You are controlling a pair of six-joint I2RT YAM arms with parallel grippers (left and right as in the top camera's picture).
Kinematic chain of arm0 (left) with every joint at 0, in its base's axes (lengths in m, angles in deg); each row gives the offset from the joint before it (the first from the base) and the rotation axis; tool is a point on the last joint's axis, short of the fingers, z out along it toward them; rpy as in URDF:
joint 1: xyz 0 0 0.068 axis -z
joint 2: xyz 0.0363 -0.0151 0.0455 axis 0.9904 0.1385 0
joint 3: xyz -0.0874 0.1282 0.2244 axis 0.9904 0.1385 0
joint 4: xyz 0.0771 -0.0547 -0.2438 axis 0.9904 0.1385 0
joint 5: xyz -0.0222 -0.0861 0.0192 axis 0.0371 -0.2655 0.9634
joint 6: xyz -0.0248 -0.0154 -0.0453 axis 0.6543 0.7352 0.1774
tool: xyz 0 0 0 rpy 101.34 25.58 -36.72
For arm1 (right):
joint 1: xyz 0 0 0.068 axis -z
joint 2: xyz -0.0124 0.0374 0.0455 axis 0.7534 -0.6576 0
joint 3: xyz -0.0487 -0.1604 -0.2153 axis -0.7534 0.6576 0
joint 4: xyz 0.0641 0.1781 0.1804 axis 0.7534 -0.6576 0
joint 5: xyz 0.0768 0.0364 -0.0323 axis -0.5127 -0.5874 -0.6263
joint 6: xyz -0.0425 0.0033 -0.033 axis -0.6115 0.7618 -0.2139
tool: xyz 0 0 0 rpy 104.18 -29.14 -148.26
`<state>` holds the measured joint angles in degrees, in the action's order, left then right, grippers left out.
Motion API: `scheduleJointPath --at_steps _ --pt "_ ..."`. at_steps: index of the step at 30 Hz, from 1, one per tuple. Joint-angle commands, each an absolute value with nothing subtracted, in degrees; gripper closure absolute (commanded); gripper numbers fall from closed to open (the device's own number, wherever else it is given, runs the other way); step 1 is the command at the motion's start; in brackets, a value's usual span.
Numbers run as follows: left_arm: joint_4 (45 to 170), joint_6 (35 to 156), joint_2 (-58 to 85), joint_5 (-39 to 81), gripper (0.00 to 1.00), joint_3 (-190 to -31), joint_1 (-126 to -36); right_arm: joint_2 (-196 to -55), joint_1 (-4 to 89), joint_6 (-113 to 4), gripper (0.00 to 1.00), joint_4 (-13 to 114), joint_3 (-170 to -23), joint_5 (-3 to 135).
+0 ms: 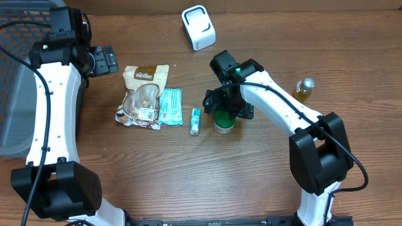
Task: Scan the item barcode
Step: 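Close the right gripper on the tub and adjust the grip, then lift the green-lidded tub slightly with the right gripper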
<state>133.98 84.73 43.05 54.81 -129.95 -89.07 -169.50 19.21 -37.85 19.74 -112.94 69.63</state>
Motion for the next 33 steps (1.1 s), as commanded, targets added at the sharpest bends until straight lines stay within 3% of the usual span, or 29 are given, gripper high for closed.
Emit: scheduleJointPath --at_steps 1,33 --pt "134.0 84.5 42.9 55.6 0.00 -130.8 -89.5 -169.7 19.3 -37.7 0.00 21.5 -112.7 70.1" --pt "134.0 84.5 42.9 55.6 0.00 -130.8 -89.5 -169.7 17.0 -41.8 0.00 21.0 -112.7 74.7"
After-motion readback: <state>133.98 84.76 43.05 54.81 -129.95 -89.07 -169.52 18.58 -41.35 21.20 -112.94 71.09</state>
